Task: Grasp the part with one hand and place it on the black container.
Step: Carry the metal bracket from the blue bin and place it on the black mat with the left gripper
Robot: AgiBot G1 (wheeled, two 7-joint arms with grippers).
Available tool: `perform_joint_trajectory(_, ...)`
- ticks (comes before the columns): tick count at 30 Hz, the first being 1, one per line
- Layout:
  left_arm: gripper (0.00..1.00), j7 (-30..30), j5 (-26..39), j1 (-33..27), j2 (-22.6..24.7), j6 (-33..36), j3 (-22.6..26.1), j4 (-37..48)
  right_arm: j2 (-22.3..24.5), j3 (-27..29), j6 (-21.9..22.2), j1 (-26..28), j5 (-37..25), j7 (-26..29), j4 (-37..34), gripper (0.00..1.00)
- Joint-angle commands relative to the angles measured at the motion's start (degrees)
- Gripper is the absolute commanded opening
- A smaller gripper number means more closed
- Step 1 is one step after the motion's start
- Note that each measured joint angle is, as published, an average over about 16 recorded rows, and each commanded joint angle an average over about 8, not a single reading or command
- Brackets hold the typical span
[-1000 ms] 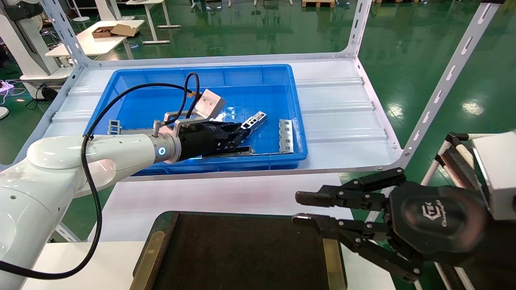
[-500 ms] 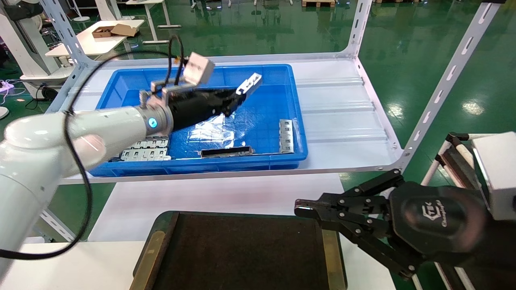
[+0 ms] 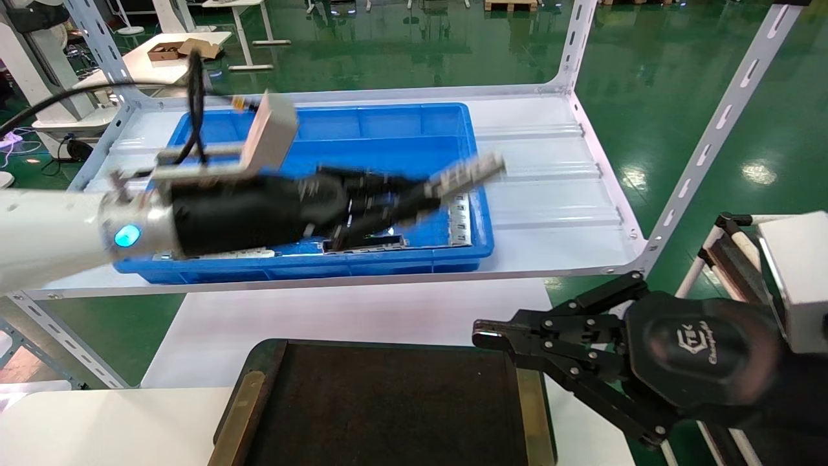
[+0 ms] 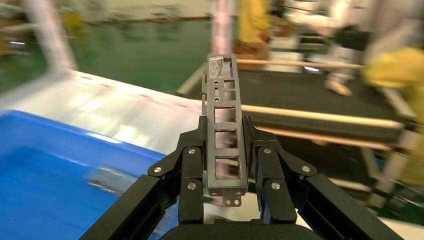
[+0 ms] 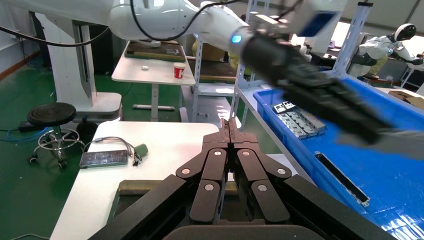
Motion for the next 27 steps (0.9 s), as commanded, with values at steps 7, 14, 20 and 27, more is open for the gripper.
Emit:
perform_joint_trajectory(7,0.0,-4.03,-1.73,9.64,-6.07,6.59,1.09,-9.37,0.0,0.0,0.0,0.0,0.0,0.0,0.0,0.0)
perform_joint_trajectory(14,0.0,-10.48,-3.83,24.29,-9.61,3.58,2.48,-21.25,0.0,0.0,0.0,0.0,0.0,0.0,0.0,0.0)
perform_joint_trajectory(20,0.0,-15.17,-4.97,36.85,-8.82,-8.99,2.34,-26.51,0.0,0.0,0.0,0.0,0.0,0.0,0.0,0.0)
perform_joint_trajectory(27,0.0,-18.92,-4.52,46.11,-3.2,-32.1,0.87,-30.94,0.0,-0.01,0.0,0.0,0.0,0.0,0.0,0.0)
